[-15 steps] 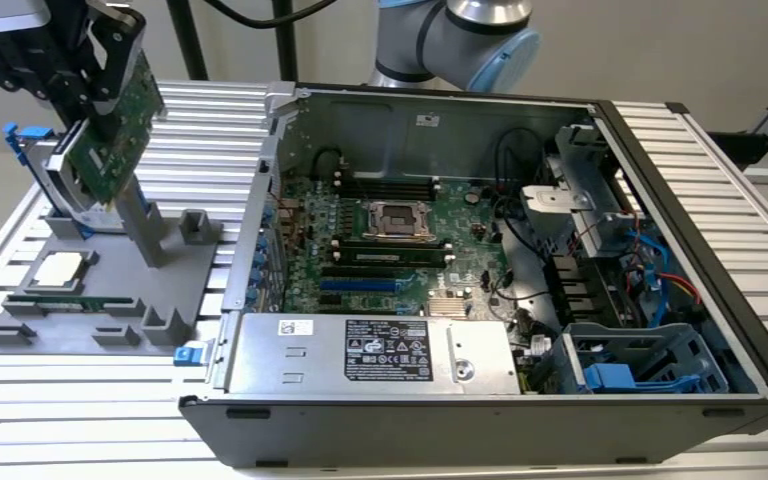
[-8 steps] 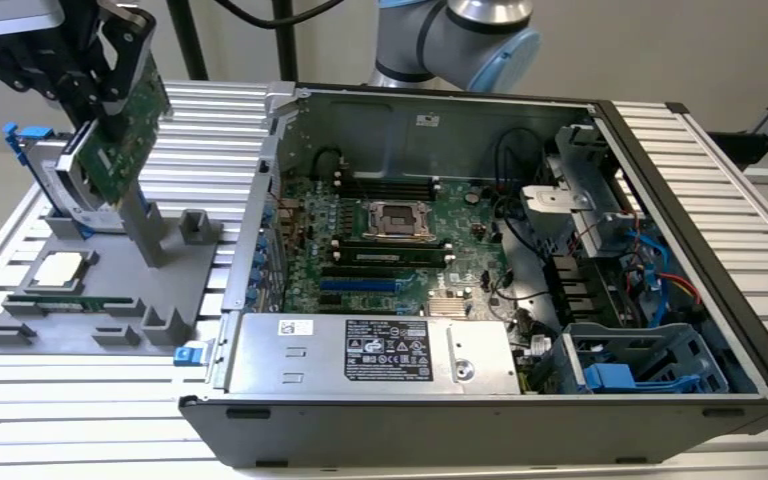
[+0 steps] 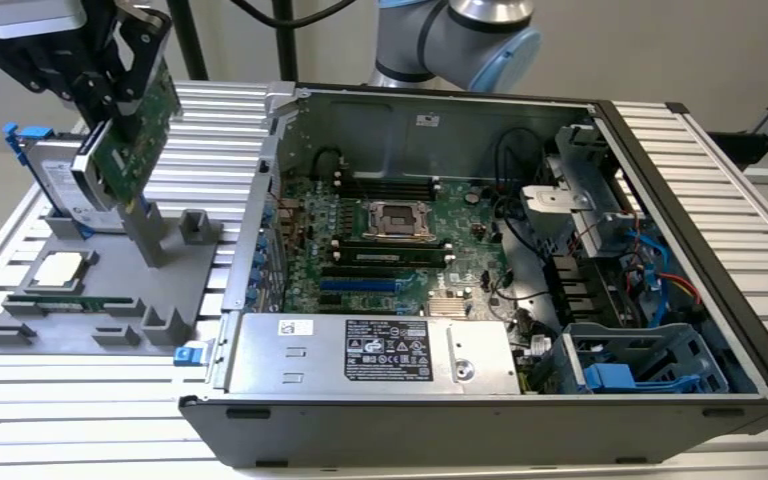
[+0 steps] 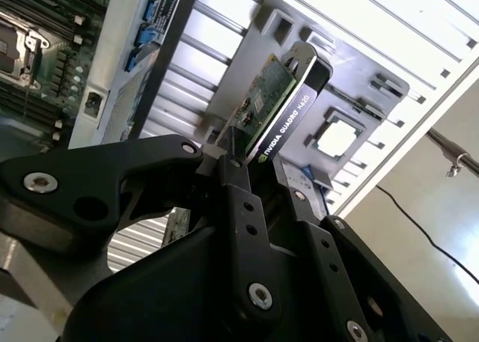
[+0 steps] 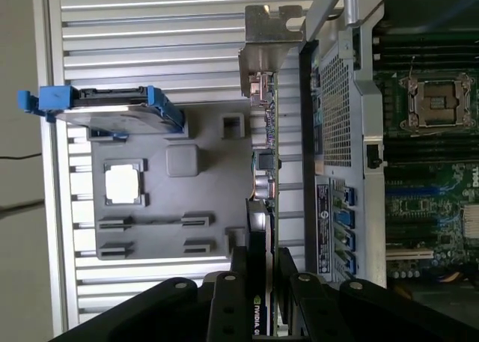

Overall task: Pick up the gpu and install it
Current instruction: 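Pick up the gpu and move the gpu toward the slot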

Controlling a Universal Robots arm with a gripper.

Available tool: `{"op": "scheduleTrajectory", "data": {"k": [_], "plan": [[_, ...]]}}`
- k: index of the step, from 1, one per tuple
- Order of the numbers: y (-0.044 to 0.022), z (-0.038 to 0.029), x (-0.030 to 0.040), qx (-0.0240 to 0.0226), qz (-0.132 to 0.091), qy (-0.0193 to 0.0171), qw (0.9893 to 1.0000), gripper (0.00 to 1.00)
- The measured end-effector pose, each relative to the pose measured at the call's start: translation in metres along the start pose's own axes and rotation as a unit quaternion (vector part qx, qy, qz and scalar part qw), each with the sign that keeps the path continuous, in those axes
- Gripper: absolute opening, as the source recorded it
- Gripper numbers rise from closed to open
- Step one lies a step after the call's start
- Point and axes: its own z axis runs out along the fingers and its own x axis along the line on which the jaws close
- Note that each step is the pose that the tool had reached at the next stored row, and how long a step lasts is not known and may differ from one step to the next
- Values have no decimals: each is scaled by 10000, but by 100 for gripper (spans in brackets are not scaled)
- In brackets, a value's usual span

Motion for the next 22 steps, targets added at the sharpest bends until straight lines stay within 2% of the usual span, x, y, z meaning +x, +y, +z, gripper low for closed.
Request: {"op": "scheduleTrajectory", "data": {"k": [3,12,22], "plan": [[2,1,-29,0,0,4,10000,0],[3,2,-56,0,0,4,10000,0],[9,3,-133,0,0,5,10000,0]]}}
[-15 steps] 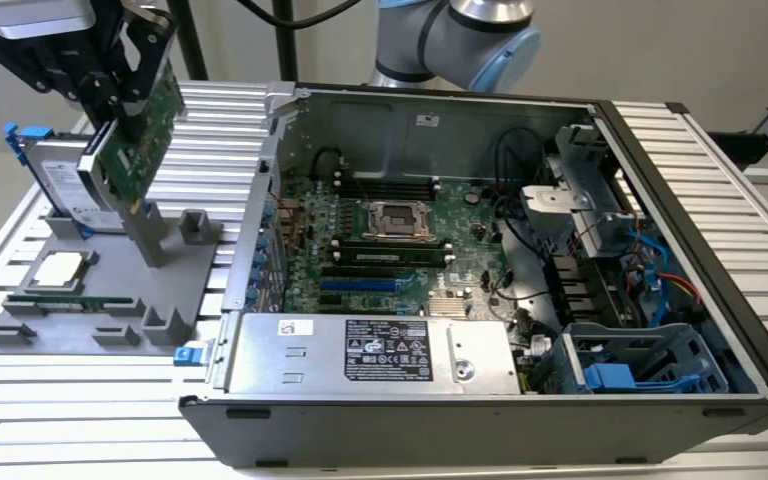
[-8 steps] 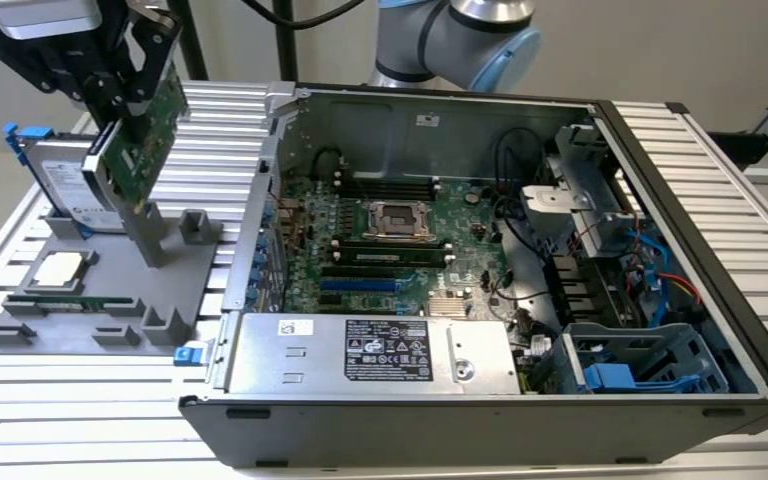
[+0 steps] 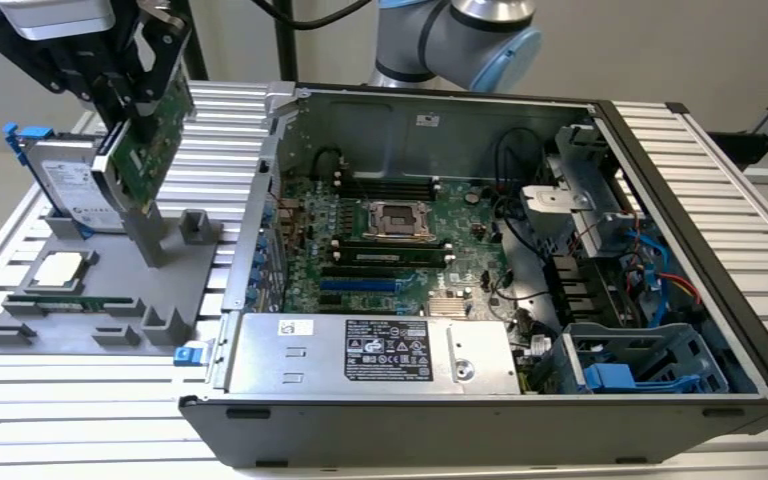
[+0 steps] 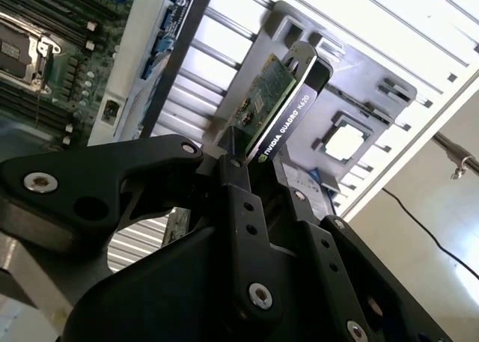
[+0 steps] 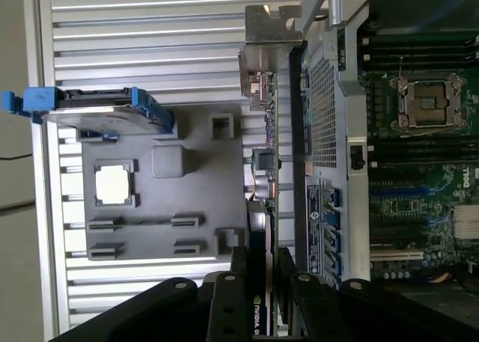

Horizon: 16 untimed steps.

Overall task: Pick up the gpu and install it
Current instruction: 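Pick up the gpu and move the gpu toward the slot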

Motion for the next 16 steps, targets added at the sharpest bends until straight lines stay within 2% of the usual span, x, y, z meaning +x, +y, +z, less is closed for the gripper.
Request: {"op": "scheduleTrajectory", "data": {"k": [16], "plan": [[10,3,-151,0,6,0,10000,0]]}}
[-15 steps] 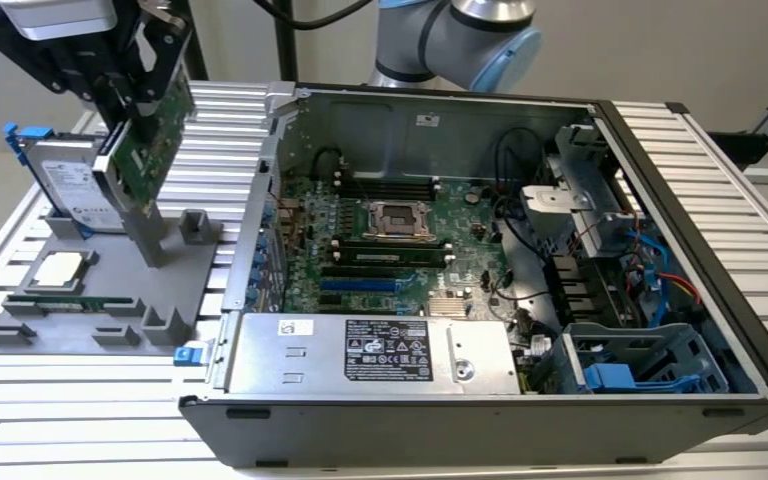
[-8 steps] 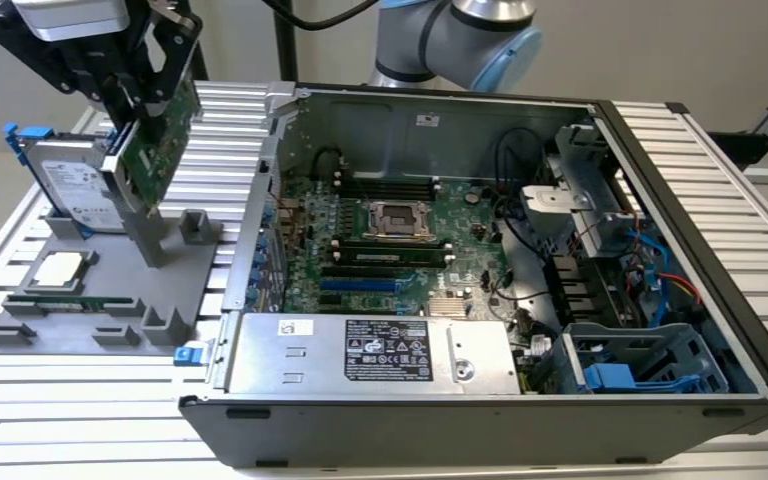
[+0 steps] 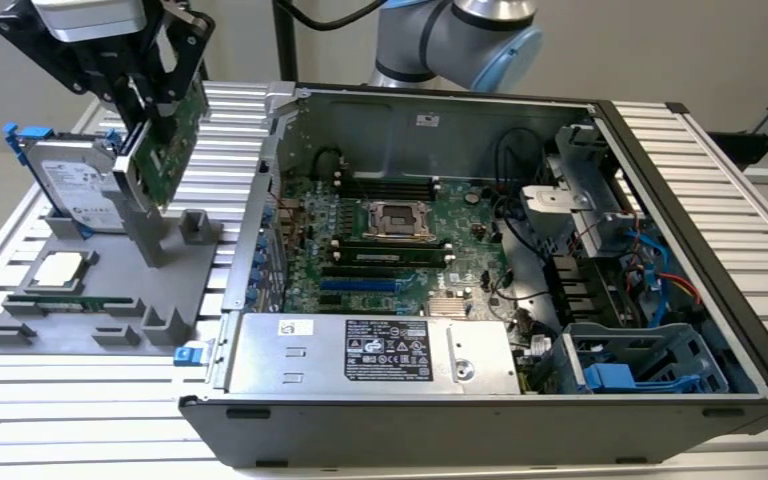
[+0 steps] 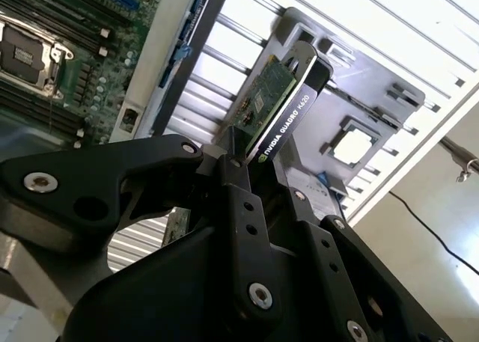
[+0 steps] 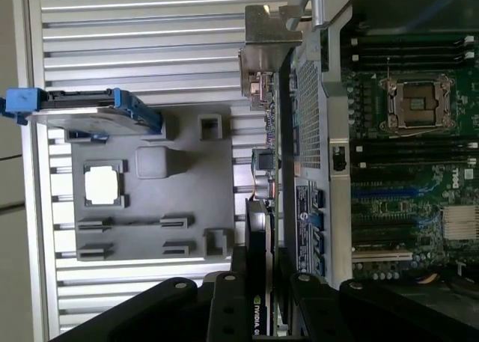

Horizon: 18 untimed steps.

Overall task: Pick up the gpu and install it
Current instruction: 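Pick up the gpu and move the gpu toward the slot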

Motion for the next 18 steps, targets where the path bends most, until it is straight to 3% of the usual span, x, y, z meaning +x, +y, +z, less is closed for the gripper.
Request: {"op": "scheduleTrajectory", "data": {"k": [9,18], "plan": [[4,1,-66,2,111,-5,9999,0],[6,-15,-87,0,114,-6,9999,0]]}}
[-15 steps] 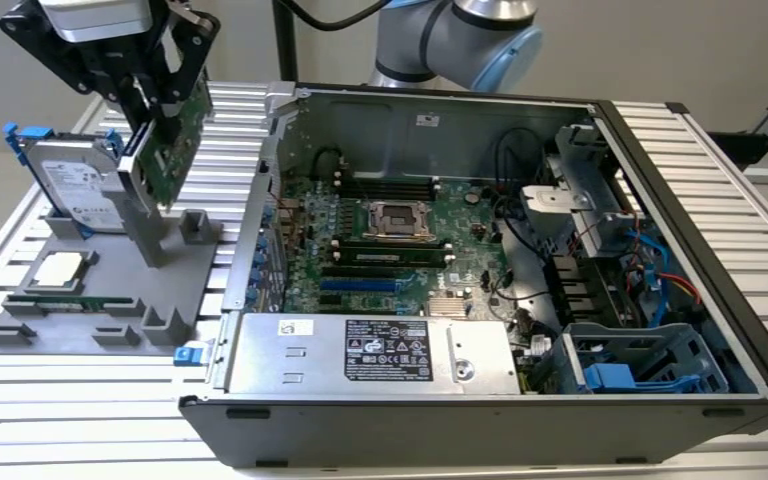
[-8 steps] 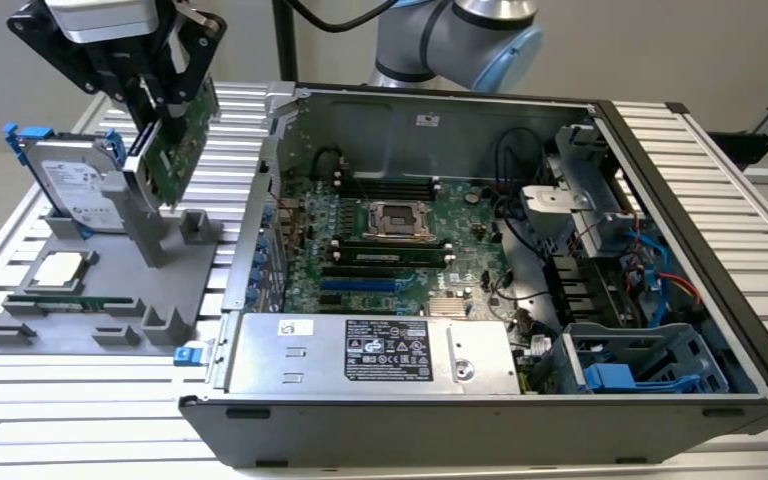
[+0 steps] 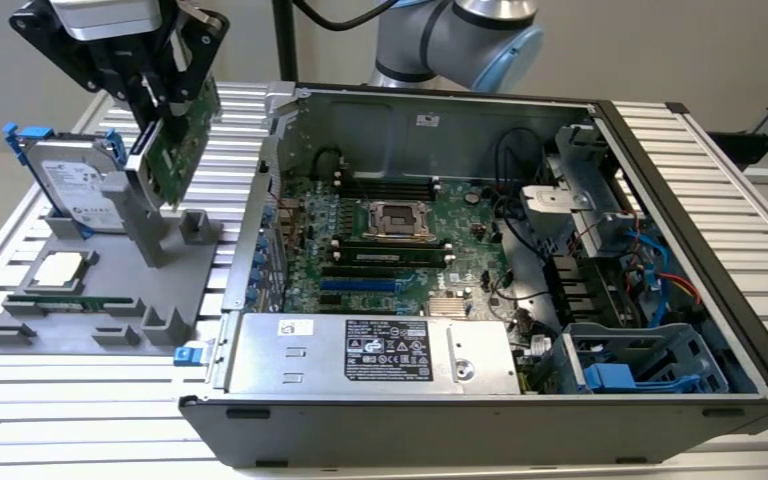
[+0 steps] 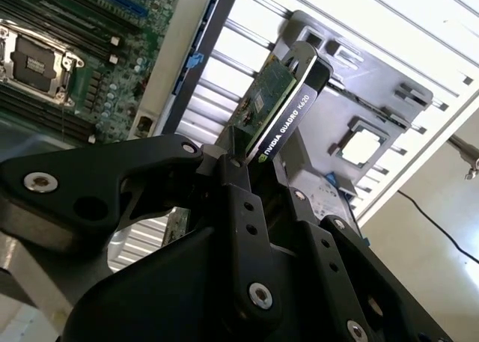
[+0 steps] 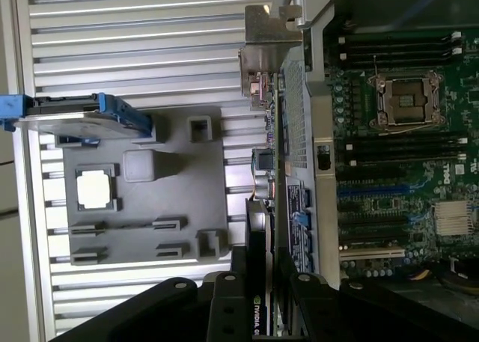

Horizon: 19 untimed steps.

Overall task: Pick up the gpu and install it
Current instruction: 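Pick up the gpu and move the gpu toward the slot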

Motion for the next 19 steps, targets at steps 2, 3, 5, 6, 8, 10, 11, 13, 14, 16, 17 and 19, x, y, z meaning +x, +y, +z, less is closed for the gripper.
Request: {"op": "scheduleTrajectory", "data": {"k": [2,3,5,6,8,10,11,13,14,16,17,19], "plan": [[0,-2,-3,-1,1,1,10000,0],[0,-2,-3,-1,1,2,10000,0],[0,-2,-3,0,1,2,10000,0],[0,-2,-3,0,2,2,10000,0],[0,-3,-3,0,1,3,10000,0],[0,-9,-2,1,2,4,10000,0],[1,-15,-3,1,2,4,10000,0],[1,-28,-3,0,2,3,10000,0],[2,-31,-3,0,2,2,10000,0],[2,-33,-7,0,1,2,10000,0],[3,-35,-12,0,1,3,10000,0],[4,-34,-24,0,1,3,10000,0]]}}
